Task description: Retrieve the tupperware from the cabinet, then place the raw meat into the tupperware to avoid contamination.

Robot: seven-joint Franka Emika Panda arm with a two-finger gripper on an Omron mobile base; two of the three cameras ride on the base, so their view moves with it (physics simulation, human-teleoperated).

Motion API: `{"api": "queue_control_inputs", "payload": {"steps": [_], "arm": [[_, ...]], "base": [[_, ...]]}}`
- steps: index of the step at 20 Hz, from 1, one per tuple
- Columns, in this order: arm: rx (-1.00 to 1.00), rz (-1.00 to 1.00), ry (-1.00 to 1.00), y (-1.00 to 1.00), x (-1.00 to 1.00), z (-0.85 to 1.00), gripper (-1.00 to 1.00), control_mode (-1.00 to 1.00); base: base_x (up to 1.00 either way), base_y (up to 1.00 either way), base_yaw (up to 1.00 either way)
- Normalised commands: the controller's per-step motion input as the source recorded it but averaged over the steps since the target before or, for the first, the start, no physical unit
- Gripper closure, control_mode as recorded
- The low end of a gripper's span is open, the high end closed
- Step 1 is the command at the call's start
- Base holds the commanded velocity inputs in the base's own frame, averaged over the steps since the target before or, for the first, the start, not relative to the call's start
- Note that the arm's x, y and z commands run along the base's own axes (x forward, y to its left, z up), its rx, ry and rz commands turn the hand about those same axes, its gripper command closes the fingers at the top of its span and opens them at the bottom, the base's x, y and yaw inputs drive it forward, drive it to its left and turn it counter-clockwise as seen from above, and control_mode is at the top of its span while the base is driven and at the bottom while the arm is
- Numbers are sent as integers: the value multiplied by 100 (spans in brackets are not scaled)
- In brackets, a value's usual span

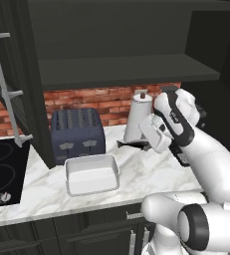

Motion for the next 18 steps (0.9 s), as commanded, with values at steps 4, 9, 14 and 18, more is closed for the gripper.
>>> {"api": "queue_control_inputs", "payload": {"steps": [4, 9, 14, 18], "arm": [[-13, -17, 17, 58, 22, -6, 100, -100], [-11, -17, 9, 52, 29, -16, 100, -100], [-3, -17, 1, 36, 12, -30, 100, -100], [-2, -14, 0, 43, 16, -29, 100, -100]], "base": [[0, 0, 0], [0, 0, 0], [0, 0, 0], [0, 0, 0]]}}
